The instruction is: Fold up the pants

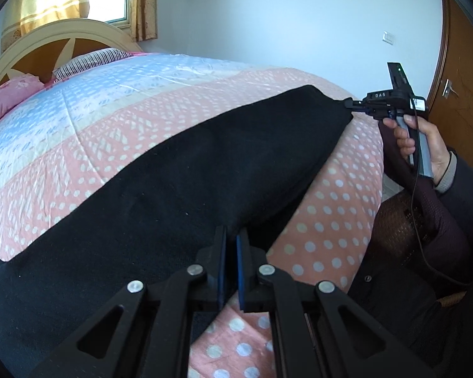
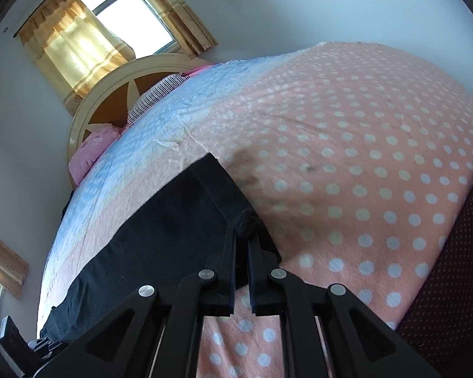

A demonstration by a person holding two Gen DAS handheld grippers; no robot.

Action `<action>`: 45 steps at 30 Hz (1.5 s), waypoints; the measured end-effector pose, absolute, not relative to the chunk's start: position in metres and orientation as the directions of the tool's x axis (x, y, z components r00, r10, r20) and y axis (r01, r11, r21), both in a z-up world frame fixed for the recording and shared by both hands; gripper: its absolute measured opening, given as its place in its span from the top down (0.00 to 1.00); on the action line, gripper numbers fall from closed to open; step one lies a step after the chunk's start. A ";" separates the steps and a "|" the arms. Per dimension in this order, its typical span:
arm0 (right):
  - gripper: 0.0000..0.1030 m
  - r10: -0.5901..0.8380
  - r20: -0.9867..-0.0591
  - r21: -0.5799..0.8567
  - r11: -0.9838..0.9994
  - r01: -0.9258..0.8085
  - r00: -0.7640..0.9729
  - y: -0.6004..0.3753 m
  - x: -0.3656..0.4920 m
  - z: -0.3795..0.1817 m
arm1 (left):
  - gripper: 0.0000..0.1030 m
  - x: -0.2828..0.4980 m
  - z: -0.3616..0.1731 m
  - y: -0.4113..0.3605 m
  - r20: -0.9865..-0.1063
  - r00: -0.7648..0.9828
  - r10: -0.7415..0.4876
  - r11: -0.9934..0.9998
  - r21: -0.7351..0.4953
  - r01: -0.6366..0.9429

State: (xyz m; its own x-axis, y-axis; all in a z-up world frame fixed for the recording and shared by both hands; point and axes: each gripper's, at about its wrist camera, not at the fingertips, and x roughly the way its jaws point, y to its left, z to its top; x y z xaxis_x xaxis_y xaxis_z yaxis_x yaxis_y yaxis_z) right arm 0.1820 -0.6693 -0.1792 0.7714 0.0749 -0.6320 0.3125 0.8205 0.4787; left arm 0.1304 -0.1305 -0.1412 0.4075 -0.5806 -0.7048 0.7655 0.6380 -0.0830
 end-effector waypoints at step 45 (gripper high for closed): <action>0.54 0.245 -0.565 0.307 0.949 -0.074 0.788 -0.516 0.168 -0.134 | 0.52 0.131 -0.147 -0.048 -0.660 0.565 -0.494 0.814 -0.122 0.568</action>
